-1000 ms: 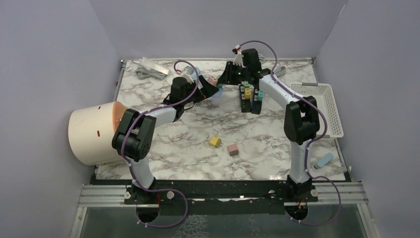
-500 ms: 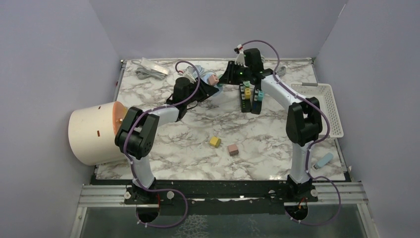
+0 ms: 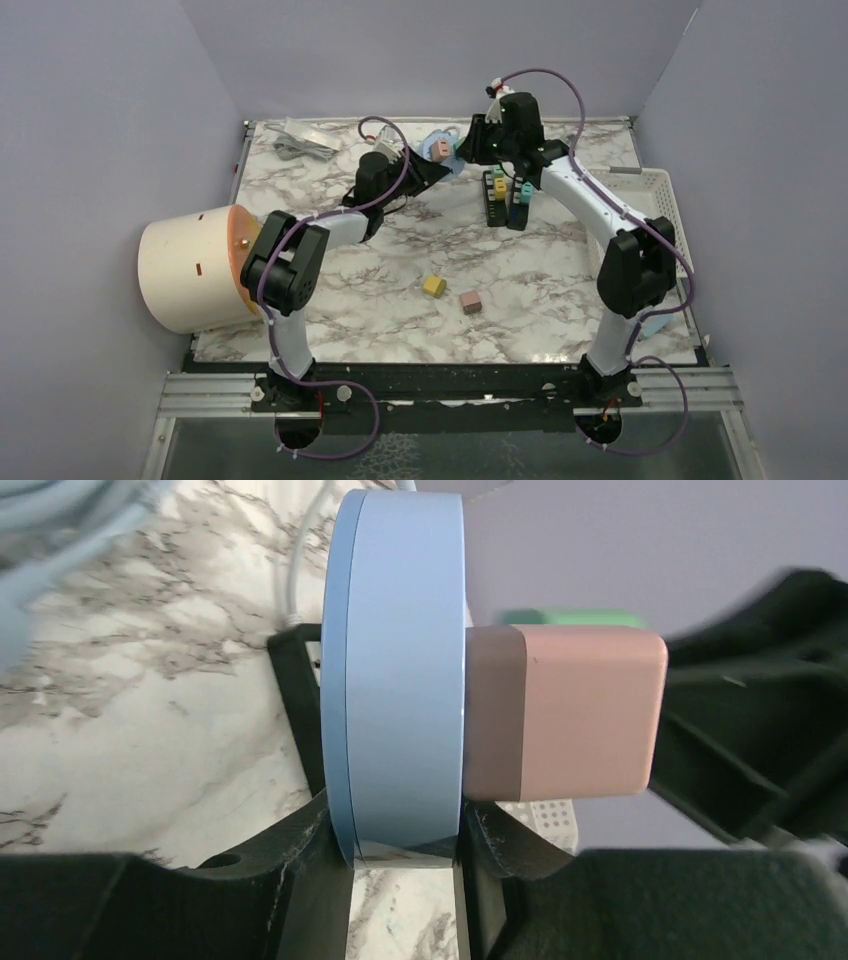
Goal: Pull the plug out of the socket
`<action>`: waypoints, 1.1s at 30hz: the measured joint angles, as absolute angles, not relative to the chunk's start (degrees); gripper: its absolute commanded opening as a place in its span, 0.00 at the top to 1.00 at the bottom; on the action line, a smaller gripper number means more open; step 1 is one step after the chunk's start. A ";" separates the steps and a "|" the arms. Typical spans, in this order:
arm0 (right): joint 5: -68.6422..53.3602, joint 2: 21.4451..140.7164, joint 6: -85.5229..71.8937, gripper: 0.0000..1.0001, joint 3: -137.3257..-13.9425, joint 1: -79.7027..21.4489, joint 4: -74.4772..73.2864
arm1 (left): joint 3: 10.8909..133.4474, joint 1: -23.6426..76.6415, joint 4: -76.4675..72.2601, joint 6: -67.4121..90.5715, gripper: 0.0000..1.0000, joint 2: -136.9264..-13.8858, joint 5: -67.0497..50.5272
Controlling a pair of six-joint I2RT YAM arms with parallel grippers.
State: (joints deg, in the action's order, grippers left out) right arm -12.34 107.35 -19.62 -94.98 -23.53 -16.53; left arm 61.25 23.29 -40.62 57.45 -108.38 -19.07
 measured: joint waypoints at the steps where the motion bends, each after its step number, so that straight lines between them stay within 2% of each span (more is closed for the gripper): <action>1: -9.82 105.91 -19.07 0.99 -93.93 -24.10 -16.32 | 61.98 23.46 -40.45 57.10 1.00 -108.71 -18.94; 7: 1.10 91.18 -14.87 0.99 -91.92 -27.68 -12.01 | 63.33 21.93 -32.71 54.87 1.00 -113.36 -12.25; 11: 3.29 86.54 -12.49 0.99 -91.98 -30.20 -6.98 | 63.86 20.51 -28.36 53.60 1.00 -115.46 -9.34; 14: -3.97 87.96 -10.66 0.99 -92.20 -30.33 -7.20 | 65.65 20.29 -26.61 52.38 1.00 -115.52 -9.26; 19: -30.46 98.10 -4.78 0.99 -96.14 -29.65 -15.59 | 68.18 16.71 -26.02 48.69 1.00 -115.52 -13.26; 21: -36.64 102.17 -2.68 0.99 -96.51 -31.24 -19.05 | 68.62 13.56 -25.96 46.30 1.00 -115.52 -16.69; 29: -47.07 113.16 -1.48 0.99 -94.74 -42.68 -22.76 | 73.82 3.20 -21.43 37.80 1.00 -115.52 -26.85; 33: -47.81 119.72 -2.94 0.89 -95.00 -44.10 -22.79 | 74.67 3.14 -16.16 33.21 1.00 -114.59 -27.77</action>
